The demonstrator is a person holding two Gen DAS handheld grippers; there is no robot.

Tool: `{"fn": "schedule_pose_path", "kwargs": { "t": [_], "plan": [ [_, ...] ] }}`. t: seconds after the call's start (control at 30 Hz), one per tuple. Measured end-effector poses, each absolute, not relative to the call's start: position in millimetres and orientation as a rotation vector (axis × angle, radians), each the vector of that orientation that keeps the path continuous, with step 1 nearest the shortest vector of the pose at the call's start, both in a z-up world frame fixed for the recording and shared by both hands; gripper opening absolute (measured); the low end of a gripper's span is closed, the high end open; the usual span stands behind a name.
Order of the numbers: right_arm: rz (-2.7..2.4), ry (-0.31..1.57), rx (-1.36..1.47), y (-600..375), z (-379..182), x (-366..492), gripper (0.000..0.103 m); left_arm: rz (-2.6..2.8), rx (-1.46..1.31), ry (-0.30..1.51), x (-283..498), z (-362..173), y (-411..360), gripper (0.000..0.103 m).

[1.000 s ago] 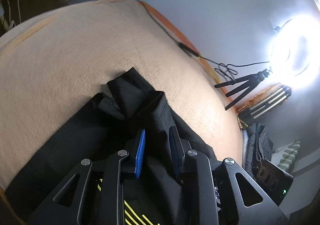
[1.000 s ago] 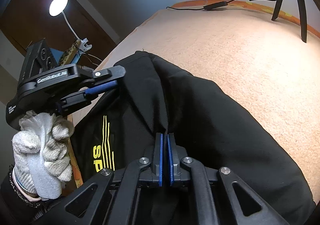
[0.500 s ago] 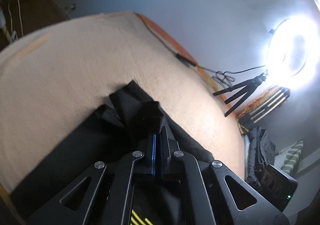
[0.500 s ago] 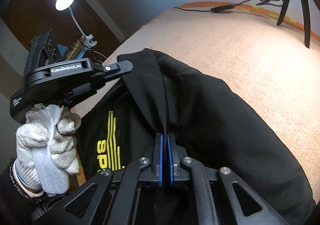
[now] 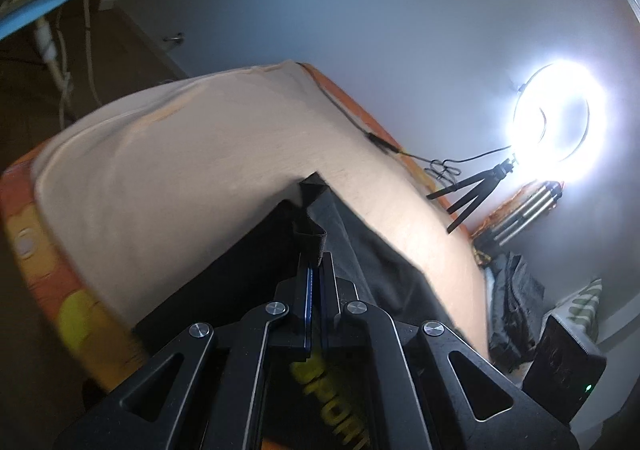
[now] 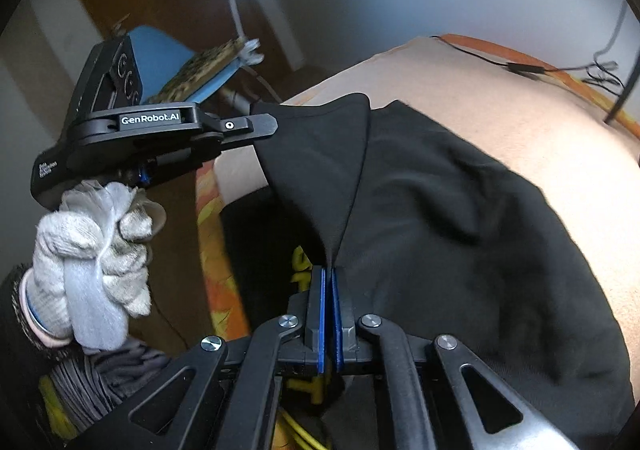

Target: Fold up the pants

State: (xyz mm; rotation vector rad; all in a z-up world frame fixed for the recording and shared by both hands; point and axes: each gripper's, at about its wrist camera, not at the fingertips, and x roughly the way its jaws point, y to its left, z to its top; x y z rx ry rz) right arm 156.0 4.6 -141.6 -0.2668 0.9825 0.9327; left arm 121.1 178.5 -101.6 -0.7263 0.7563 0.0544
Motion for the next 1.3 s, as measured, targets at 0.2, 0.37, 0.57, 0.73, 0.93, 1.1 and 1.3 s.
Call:
{"fn": "schedule_pose_path", "kwargs": {
  "t": [0.2,0.37,0.57,0.73,0.93,1.1,1.3],
  "plan": [
    [0.951,1.001,-0.337,29,-151,133,0.001,0.116,-0.780,0.807,90,-129,194,0.001],
    [0.973,1.028,-0.401,50,-164,117,0.000,0.161,-0.761,0.828,80,-141,201,0.001],
    [0.970,1.047,-0.448,62,-177,109,0.000,0.190,-0.719,0.882,77,-158,200,0.001],
    [0.980,1.071,-0.454,64,-177,104,0.021,0.187,-0.679,0.895,80,-157,200,0.001],
    [0.955,1.023,-0.325,7,-143,96,0.031,0.202,-0.619,0.917,83,-153,199,0.004],
    [0.851,1.000,-0.247,-71,-127,80,0.031,0.235,-0.599,0.926,79,-149,205,0.031],
    [0.648,1.005,-0.217,-173,-122,58,0.033,0.302,-0.645,0.865,67,-135,224,0.038]
  ]
}}
